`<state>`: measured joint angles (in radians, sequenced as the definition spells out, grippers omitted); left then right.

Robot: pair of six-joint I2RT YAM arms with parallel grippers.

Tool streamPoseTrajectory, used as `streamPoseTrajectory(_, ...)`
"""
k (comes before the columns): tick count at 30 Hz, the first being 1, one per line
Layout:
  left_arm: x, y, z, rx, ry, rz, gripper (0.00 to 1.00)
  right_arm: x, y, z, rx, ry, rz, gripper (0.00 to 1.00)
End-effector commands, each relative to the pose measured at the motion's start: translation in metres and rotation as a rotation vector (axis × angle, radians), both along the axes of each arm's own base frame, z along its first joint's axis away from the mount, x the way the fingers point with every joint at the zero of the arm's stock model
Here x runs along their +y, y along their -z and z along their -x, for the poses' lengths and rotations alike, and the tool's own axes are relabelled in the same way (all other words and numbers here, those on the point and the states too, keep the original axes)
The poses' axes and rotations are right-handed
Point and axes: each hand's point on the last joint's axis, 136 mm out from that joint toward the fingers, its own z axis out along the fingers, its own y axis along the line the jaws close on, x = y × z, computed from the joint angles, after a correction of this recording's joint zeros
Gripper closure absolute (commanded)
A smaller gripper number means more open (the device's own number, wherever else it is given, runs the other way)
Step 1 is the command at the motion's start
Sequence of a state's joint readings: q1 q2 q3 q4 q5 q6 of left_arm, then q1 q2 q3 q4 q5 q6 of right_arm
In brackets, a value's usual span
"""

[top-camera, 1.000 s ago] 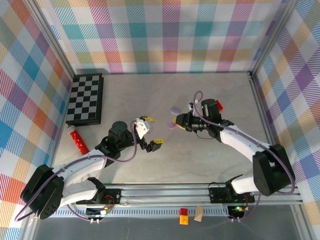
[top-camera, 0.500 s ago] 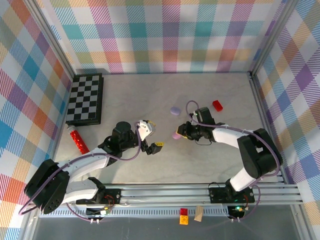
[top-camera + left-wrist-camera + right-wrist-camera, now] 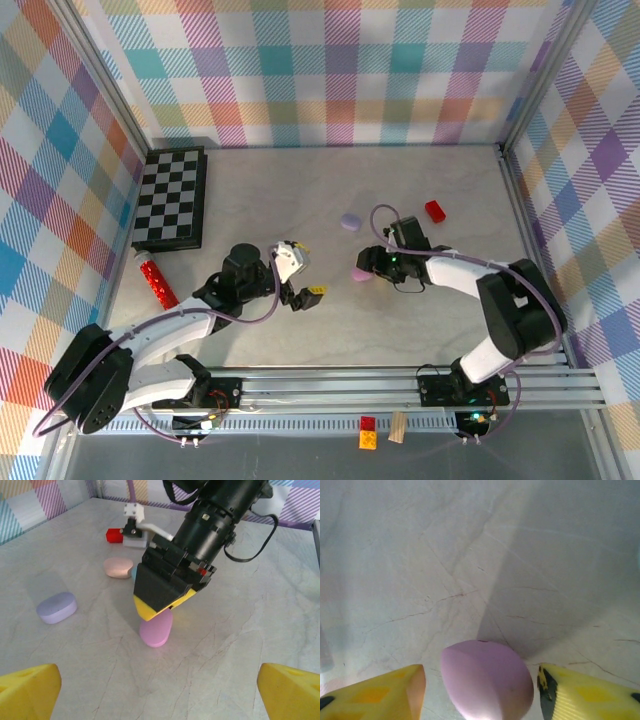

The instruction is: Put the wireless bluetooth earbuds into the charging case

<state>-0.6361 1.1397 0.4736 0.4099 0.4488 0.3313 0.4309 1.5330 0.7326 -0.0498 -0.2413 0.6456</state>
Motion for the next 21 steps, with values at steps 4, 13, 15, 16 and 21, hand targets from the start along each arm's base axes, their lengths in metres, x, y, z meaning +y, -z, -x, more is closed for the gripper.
streamPoseTrajectory(4,0.036,-0.021,-0.026,-0.057,-0.181,0.08,0.0,-0.032,-0.053,-0.017,-0.243,0.008,0.171,0.25)
streamPoseTrajectory(13,0.139,-0.024,-0.067,-0.127,-0.686,0.076,0.0,-0.104,-0.124,-0.043,-0.685,0.089,0.557,0.03)
streamPoseTrajectory(15,0.164,-0.015,-0.072,-0.123,-0.79,0.065,0.0,-0.119,-0.128,-0.048,-0.776,0.114,0.62,0.0)
streamPoseTrajectory(16,0.176,-0.011,-0.075,-0.121,-0.838,0.06,0.0,-0.125,-0.127,-0.05,-0.815,0.117,0.645,0.01)
streamPoseTrajectory(21,0.208,0.01,-0.086,-0.106,-0.949,0.071,0.0,-0.151,-0.098,-0.064,-0.855,0.166,0.653,0.01)
